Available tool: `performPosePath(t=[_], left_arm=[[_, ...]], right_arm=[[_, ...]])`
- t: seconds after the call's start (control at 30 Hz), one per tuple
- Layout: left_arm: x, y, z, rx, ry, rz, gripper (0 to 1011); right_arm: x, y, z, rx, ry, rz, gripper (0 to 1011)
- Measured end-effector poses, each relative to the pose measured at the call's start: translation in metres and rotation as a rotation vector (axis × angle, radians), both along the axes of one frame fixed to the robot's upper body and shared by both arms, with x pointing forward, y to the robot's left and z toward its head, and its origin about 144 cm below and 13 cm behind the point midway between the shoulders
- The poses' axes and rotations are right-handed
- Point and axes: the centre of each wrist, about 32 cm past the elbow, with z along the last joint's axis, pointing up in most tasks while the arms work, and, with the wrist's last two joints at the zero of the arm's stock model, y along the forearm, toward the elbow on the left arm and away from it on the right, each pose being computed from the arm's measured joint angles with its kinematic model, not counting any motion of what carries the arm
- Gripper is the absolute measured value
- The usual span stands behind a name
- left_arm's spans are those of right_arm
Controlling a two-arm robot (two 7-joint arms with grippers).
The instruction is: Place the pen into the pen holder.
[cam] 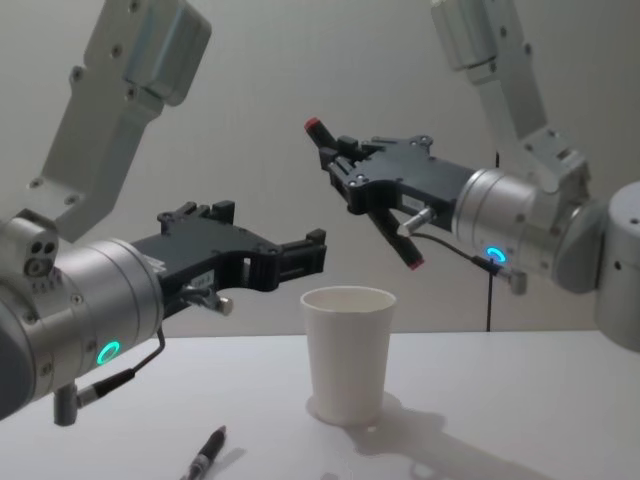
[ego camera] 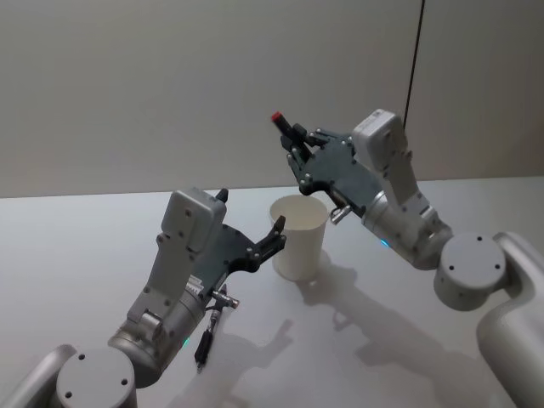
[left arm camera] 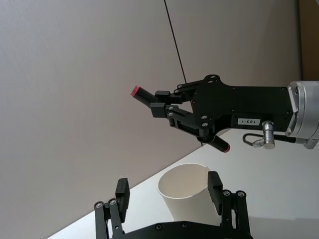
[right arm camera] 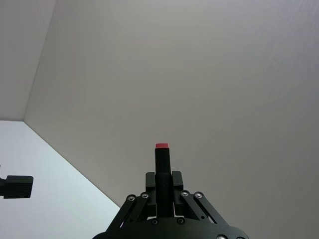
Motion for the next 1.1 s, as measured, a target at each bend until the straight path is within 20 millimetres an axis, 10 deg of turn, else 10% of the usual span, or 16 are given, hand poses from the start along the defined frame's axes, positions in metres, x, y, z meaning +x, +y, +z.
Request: performPosePath(t=[1.1], left_arm=[[0.000,0.000,0.000,0.000,0.000,0.000,1003]], right_arm=[[0.012,0.041,-0.011,-0.011,0.028,-0.093,172]])
